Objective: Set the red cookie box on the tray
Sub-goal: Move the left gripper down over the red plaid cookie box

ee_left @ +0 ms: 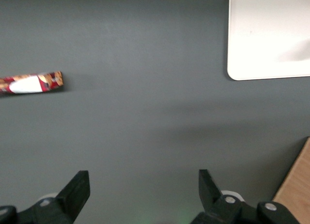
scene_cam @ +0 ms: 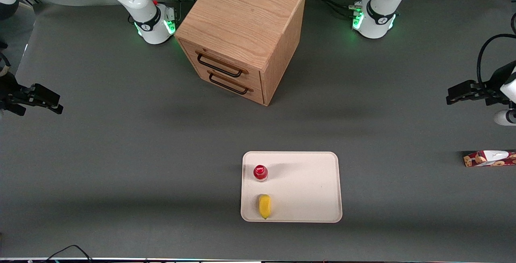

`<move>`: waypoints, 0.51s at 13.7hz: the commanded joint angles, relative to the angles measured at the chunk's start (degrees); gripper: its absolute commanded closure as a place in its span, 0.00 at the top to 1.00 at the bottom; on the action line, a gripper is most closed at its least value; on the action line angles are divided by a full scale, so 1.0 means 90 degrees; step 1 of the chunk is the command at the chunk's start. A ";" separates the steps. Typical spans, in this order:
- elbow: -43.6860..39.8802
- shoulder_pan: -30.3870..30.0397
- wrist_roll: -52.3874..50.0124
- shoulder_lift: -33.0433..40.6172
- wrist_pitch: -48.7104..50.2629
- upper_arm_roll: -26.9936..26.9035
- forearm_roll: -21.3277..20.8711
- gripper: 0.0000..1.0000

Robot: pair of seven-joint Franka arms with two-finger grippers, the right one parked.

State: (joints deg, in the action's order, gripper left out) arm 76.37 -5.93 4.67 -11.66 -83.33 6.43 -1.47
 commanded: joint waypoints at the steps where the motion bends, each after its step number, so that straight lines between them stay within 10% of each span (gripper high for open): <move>1: 0.0059 0.0044 0.1739 -0.0246 -0.0456 -0.0741 0.0008 1.00; 7: 0.0030 -0.0288 0.6123 -0.1309 -0.1774 -0.2137 0.0104 1.00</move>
State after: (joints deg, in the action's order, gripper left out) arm 77.13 -8.21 46.94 -19.94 -96.17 -9.34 -1.40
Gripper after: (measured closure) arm 0.000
